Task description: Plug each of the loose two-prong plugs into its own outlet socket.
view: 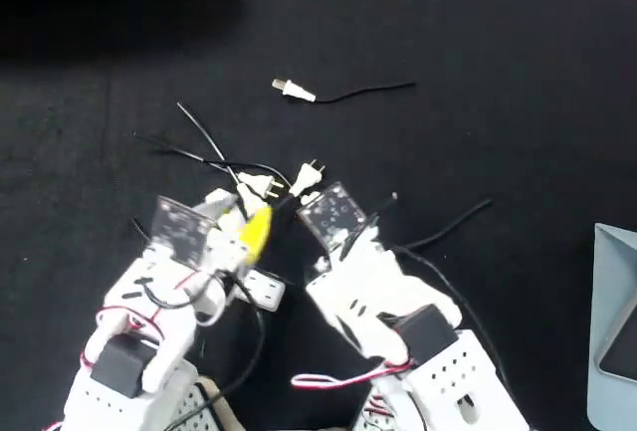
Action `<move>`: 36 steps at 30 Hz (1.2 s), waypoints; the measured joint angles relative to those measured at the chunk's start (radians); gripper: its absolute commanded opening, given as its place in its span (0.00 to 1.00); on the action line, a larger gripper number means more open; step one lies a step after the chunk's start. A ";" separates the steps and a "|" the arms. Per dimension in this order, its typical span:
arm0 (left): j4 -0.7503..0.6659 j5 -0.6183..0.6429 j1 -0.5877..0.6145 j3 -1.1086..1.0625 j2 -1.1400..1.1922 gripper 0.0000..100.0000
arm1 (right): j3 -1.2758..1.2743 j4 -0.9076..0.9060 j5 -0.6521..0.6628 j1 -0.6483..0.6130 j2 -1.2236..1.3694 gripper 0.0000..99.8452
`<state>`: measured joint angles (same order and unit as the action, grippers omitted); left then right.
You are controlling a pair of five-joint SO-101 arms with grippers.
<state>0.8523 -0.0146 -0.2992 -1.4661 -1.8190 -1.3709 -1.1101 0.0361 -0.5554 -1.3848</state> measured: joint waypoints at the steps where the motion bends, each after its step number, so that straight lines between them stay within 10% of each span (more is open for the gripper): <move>1: 0.000 0.017 0.031 0.000 0.000 0.16 | 0.000 -0.009 0.000 0.012 0.000 0.01; 36: 0.000 0.063 0.106 0.002 0.000 0.16 | -0.137 0.112 0.060 0.222 -0.012 0.01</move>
<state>0.8523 0.0483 -0.1933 -1.4645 -1.8190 -1.5075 -0.9981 0.0959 -0.3330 -1.3970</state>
